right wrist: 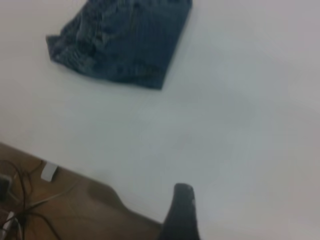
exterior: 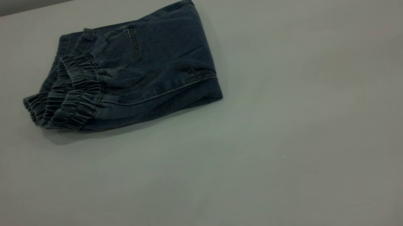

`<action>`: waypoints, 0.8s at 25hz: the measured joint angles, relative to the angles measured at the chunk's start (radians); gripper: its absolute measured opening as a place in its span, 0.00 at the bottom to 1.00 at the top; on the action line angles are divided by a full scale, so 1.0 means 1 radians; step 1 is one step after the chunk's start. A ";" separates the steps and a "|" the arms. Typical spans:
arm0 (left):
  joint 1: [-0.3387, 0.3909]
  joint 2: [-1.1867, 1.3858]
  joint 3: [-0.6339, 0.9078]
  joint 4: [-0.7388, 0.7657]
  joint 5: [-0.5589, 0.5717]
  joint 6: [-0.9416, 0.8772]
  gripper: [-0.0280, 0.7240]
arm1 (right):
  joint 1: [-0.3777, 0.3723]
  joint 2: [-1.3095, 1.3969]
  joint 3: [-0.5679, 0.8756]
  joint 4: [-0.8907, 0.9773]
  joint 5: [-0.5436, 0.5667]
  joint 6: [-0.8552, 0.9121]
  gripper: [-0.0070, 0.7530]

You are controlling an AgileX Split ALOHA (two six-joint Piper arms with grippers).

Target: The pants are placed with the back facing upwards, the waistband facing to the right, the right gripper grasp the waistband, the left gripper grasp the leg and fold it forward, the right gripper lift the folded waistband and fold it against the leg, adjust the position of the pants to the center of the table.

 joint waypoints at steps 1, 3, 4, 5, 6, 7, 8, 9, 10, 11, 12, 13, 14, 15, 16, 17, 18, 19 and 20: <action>0.000 -0.047 0.031 0.000 0.000 0.000 0.71 | 0.000 -0.031 0.031 0.001 -0.001 0.000 0.76; 0.000 -0.141 0.078 0.000 0.000 0.000 0.71 | 0.000 -0.106 0.099 -0.003 0.000 -0.001 0.76; 0.000 -0.168 0.100 0.000 0.000 0.000 0.71 | 0.000 -0.143 0.125 -0.010 0.000 -0.003 0.76; 0.000 -0.190 0.117 0.000 0.000 0.000 0.71 | 0.000 -0.173 0.151 -0.023 0.003 -0.003 0.76; 0.000 -0.201 0.130 0.000 0.000 0.000 0.71 | 0.000 -0.207 0.175 -0.035 0.003 -0.004 0.76; 0.000 -0.203 0.146 0.000 0.000 0.000 0.71 | 0.000 -0.240 0.198 -0.051 0.002 -0.006 0.76; 0.000 -0.203 0.164 0.000 0.000 0.000 0.71 | 0.000 -0.268 0.218 -0.064 -0.004 -0.008 0.76; 0.000 -0.203 0.182 -0.003 0.000 0.000 0.71 | 0.000 -0.301 0.242 -0.077 -0.014 -0.008 0.76; 0.000 -0.203 0.199 -0.007 0.000 0.000 0.71 | 0.000 -0.333 0.269 -0.085 -0.026 -0.008 0.76; 0.000 -0.203 0.220 -0.016 0.000 0.000 0.71 | 0.000 -0.364 0.294 -0.087 -0.043 -0.010 0.76; 0.000 -0.203 0.243 -0.030 0.000 0.000 0.71 | 0.000 -0.389 0.326 -0.090 -0.057 -0.011 0.76; 0.000 -0.203 0.264 -0.043 0.000 0.000 0.71 | 0.000 -0.416 0.359 -0.091 -0.070 -0.011 0.76; 0.000 -0.203 0.289 -0.061 0.000 0.001 0.71 | 0.000 -0.441 0.392 -0.092 -0.083 -0.011 0.76; 0.000 -0.203 0.313 -0.080 0.000 0.004 0.71 | 0.000 -0.459 0.416 -0.094 -0.095 -0.015 0.76; 0.000 -0.203 0.336 -0.095 0.000 0.014 0.71 | 0.000 -0.478 0.442 -0.094 -0.104 -0.023 0.76; 0.000 -0.203 0.353 -0.114 0.000 0.029 0.71 | 0.000 -0.493 0.463 -0.094 -0.109 -0.036 0.76; 0.000 -0.203 0.372 -0.129 0.000 0.042 0.71 | 0.000 -0.504 0.479 -0.094 -0.111 -0.050 0.76; 0.000 -0.203 0.389 -0.144 0.000 0.059 0.71 | 0.000 -0.510 0.495 -0.094 -0.112 -0.062 0.76; 0.000 -0.203 0.402 -0.156 0.000 0.072 0.71 | 0.000 -0.515 0.507 -0.094 -0.115 -0.068 0.76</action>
